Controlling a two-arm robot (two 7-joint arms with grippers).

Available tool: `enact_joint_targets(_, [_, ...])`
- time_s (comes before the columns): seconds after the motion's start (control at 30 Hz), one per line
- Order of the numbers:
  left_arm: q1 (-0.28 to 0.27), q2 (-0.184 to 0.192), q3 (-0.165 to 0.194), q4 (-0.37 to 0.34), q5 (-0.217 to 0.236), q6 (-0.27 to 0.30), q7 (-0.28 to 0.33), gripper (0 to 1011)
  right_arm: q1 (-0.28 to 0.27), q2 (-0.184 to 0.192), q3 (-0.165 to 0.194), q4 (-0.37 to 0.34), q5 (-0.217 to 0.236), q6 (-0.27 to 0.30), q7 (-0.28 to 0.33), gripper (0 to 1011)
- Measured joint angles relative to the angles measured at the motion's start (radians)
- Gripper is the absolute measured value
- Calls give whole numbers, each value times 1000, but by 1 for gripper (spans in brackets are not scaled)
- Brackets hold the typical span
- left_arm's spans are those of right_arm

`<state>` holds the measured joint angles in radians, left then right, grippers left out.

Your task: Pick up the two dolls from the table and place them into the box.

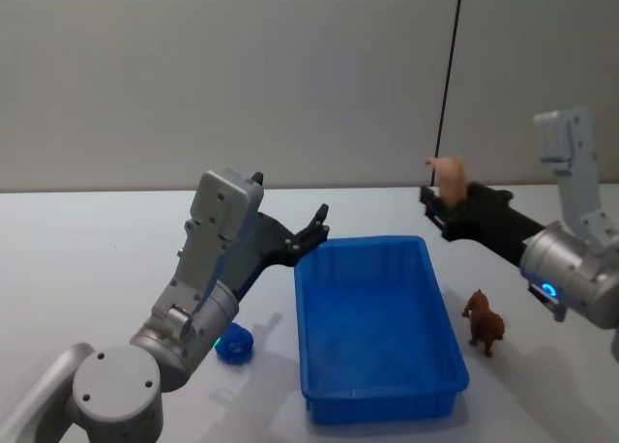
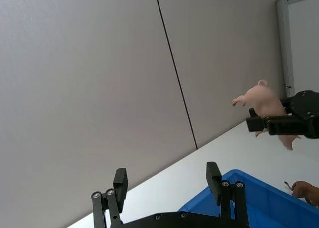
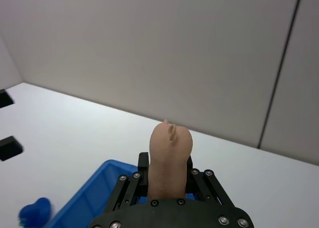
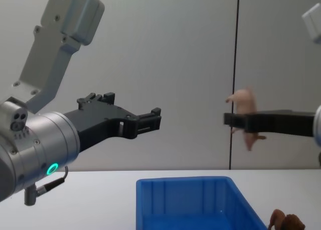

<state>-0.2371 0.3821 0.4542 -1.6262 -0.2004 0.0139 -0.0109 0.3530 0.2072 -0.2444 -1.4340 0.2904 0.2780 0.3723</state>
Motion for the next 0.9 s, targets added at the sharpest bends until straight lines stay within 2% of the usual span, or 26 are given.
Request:
enact_joint_targets(0.3, [0, 0, 0, 0, 0, 0, 0, 1001, 31, -25, -24, 33, 22, 77, 68, 362])
enact_joint_targets(0.4, [0, 0, 0, 0, 0, 0, 0, 1001, 43, -36, -36, 52, 24, 120, 86, 362])
enact_joint_targets(0.5, [0, 0, 0, 0, 0, 0, 0, 1001, 51, -43, -43, 65, 24, 146, 92, 362])
enact_joint_targets(0.53, [0, 0, 0, 0, 0, 0, 0, 1001, 59, -50, -50, 78, 23, 173, 97, 362])
enact_joint_targets(0.8, [0, 0, 0, 0, 0, 0, 0, 1001, 78, -67, -69, 113, 15, 223, 105, 362])
enact_joint_targets(0.9, [0, 0, 0, 0, 0, 0, 0, 1001, 84, -73, -75, 127, 11, 234, 107, 440])
